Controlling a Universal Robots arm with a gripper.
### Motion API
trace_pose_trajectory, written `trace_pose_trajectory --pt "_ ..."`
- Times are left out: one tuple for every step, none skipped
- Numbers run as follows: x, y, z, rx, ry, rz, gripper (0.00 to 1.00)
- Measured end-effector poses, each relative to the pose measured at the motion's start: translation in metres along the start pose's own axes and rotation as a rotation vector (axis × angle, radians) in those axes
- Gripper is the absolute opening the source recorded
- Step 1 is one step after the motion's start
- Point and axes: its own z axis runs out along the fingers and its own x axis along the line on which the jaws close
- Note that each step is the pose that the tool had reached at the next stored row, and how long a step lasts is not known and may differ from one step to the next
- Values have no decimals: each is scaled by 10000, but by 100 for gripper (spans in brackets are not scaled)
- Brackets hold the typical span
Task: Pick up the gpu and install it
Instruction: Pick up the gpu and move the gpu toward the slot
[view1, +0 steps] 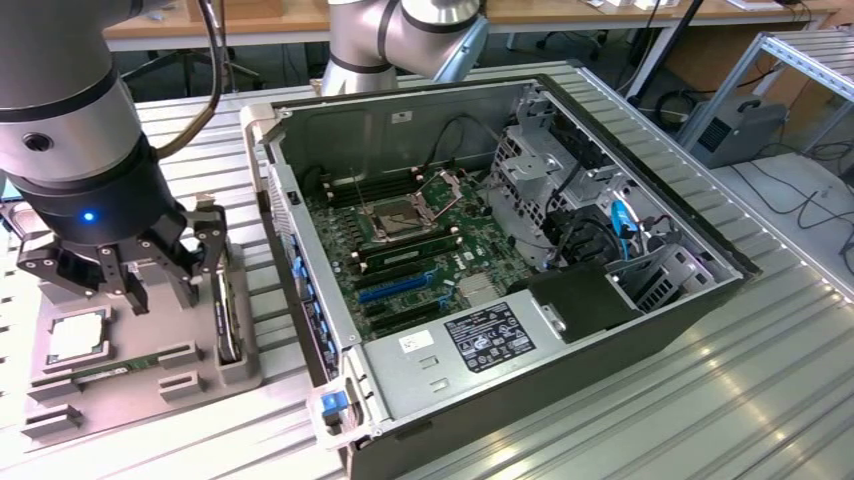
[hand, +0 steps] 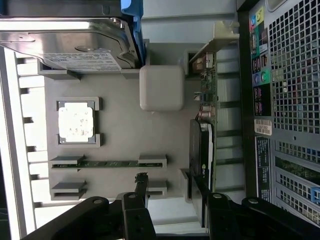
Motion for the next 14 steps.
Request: trace_pose_trajectory --pt "0 0 3 0 0 0 48" --pt "0 0 5 0 0 0 48" --pt "0 0 8 0 0 0 48" --pt "0 0 11 0 0 -1 48" --pt "0 0 15 -1 0 0 48" --pt "1 0 18 0 0 0 48" --pt "1 0 21 0 0 0 48" --pt "1 0 23 0 0 0 48" --pt "1 0 26 0 0 0 48" --pt "1 0 29 0 0 0 48" --pt "1 0 33 -1 0 0 48" --pt "1 0 41 1 -1 0 48" --pt "0 0 46 2 0 1 48" --pt "-2 1 50 2 1 2 48"
